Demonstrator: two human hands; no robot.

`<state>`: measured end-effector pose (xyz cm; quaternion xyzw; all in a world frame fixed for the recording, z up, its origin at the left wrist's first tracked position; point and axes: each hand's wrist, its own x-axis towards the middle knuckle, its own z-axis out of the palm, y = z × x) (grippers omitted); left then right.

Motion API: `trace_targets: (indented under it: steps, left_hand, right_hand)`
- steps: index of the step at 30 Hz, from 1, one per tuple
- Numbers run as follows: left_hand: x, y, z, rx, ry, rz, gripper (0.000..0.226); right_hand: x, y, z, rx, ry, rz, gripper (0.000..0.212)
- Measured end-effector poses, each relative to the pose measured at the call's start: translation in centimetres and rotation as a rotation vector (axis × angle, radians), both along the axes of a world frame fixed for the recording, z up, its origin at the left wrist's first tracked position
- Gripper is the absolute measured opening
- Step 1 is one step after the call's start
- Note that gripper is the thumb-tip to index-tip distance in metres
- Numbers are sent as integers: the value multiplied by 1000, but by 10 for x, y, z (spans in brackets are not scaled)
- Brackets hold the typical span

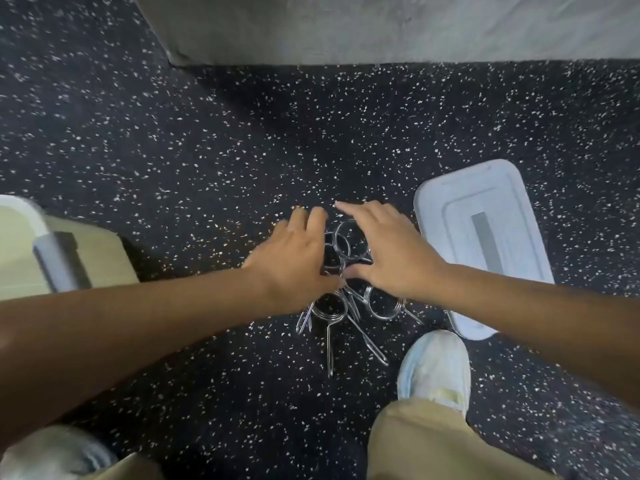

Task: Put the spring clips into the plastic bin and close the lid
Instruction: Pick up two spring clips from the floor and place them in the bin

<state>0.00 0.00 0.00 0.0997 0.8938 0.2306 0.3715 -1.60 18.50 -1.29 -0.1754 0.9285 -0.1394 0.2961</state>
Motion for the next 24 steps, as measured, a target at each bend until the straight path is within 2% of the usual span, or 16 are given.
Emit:
trace_targets:
  steps: [4,8,16,24]
  left_hand:
    - [4,12,-19,-38,23,-86,88]
    - [4,24,-28,-25,35,-50,97]
    - [3,20,-28,-49,110,-61,45]
    - [2,-17,19,-35,210,-137,27]
  right_hand:
    - [-6,8,-10,20,55,142,88]
    - [-14,13,-12,24,123,185,78]
    - [-22,24,5,-114,44,-53,77]
    - [-24,30,27,-239,119,-236,76]
